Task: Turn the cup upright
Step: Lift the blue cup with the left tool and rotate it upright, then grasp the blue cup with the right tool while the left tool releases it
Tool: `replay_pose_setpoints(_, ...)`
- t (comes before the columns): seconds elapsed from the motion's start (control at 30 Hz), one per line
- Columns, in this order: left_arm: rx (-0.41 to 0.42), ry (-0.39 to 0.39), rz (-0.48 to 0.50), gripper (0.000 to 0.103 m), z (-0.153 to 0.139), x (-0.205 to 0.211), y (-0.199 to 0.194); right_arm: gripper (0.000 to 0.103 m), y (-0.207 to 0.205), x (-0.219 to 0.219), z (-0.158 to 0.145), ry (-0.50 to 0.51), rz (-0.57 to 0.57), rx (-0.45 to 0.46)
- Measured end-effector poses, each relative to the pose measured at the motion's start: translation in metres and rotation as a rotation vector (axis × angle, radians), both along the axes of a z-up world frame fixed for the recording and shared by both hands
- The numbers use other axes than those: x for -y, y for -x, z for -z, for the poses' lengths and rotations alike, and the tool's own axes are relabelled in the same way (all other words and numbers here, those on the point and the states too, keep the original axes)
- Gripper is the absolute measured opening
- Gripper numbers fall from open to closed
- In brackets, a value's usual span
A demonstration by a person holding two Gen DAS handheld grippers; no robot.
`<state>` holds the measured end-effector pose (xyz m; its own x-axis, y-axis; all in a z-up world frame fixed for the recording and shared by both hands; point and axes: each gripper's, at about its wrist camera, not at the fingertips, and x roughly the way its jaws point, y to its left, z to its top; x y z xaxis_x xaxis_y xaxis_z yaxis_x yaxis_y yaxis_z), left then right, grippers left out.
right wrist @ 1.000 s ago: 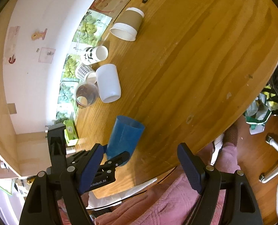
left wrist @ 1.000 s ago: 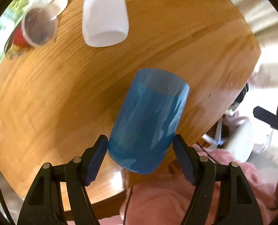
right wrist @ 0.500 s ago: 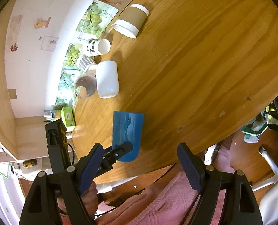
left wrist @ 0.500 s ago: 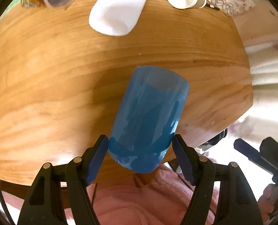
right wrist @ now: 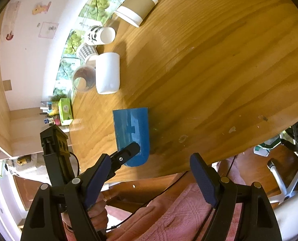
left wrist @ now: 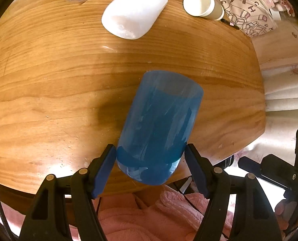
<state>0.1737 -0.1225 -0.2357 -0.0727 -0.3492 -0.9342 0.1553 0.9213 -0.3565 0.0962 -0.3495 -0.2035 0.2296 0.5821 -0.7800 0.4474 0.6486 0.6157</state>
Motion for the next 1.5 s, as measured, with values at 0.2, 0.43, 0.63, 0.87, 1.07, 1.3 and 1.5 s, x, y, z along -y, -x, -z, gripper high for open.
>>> replay_pose_setpoints(0.2, -0.006, 0.007, -0.020, 0.075, 0.001, -0.001, 0.001, 0.082, -0.008, -0.004, 0.004, -0.008, -0.035, -0.010)
replay_pose_setpoints(0.43, -0.019, 0.018, 0.003, 0.081, -0.001, 0.001, 0.002, 0.082, -0.014, -0.005, 0.011, -0.023, -0.048, -0.032)
replay_pose_setpoints(0.63, -0.012, 0.018, 0.015, 0.082, -0.007, -0.002, 0.001, 0.082, -0.018, -0.007, 0.019, -0.026, -0.040, -0.057)
replay_pose_setpoints(0.87, 0.020, 0.023, 0.018, 0.082, -0.019, -0.013, -0.002, 0.082, -0.026, -0.011, 0.029, 0.024, -0.038, -0.095)
replay_pose_setpoints(1.07, 0.059, 0.014, 0.040, 0.082, -0.030, -0.018, -0.006, 0.082, -0.030, -0.012, 0.039, 0.062, -0.021, -0.138)
replay_pose_setpoints(1.3, 0.151, -0.026, 0.085, 0.082, -0.040, -0.025, -0.006, 0.082, -0.037, -0.020, 0.042, 0.084, -0.020, -0.141)
replay_pose_setpoints(1.5, 0.272, -0.056, 0.107, 0.082, -0.048, -0.035, -0.003, 0.082, -0.043, -0.032, 0.041, 0.096, -0.034, -0.133)
